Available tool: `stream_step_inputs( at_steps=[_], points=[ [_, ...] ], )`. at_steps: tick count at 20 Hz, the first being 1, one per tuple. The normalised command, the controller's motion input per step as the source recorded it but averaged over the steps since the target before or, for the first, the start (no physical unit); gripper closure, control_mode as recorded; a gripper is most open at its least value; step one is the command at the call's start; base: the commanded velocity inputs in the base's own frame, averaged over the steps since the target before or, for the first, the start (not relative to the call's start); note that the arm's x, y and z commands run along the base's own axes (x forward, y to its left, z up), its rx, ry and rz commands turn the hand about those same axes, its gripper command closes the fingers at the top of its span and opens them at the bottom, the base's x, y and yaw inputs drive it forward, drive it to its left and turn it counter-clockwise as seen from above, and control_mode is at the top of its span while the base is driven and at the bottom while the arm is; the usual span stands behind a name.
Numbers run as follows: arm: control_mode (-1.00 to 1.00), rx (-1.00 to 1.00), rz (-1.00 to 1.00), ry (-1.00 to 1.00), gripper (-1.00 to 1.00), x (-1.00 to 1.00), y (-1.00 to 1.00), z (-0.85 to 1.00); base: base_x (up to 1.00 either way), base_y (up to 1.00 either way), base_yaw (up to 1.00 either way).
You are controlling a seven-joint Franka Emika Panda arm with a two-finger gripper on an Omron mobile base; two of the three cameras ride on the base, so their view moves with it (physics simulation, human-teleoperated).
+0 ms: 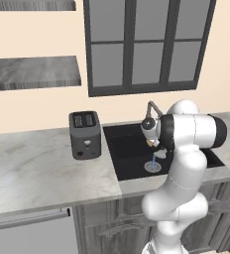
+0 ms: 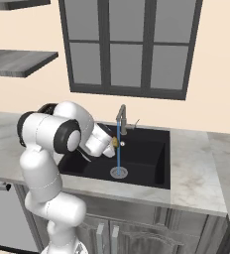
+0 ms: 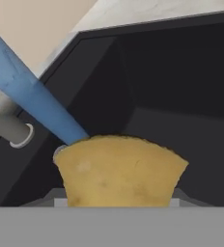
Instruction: Soak the sponge with water for a few seconds and then drop it inside the sink.
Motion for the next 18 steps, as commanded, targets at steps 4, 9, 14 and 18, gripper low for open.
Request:
stream_step_inputs(
  at_steps=[4, 9, 14, 18],
  points=[
    [-1.0, 0.0, -0.01, 0.03, 1.0, 0.23, 0.0, 0.0, 0.0, 0.0, 0.0],
    [-1.0, 0.0, -0.01, 0.01, 1.0, 0.2, 0.0, 0.0, 0.0, 0.0, 0.0],
    [-1.0, 0.0, -0.01, 0.01, 1.0, 0.29, 0.0, 0.0, 0.0, 0.0, 0.0],
    [-1.0, 0.0, -0.01, 0.02, 1.0, 0.33, -0.05, -0.03, 0.0, 0.0, 0.0]
  ],
)
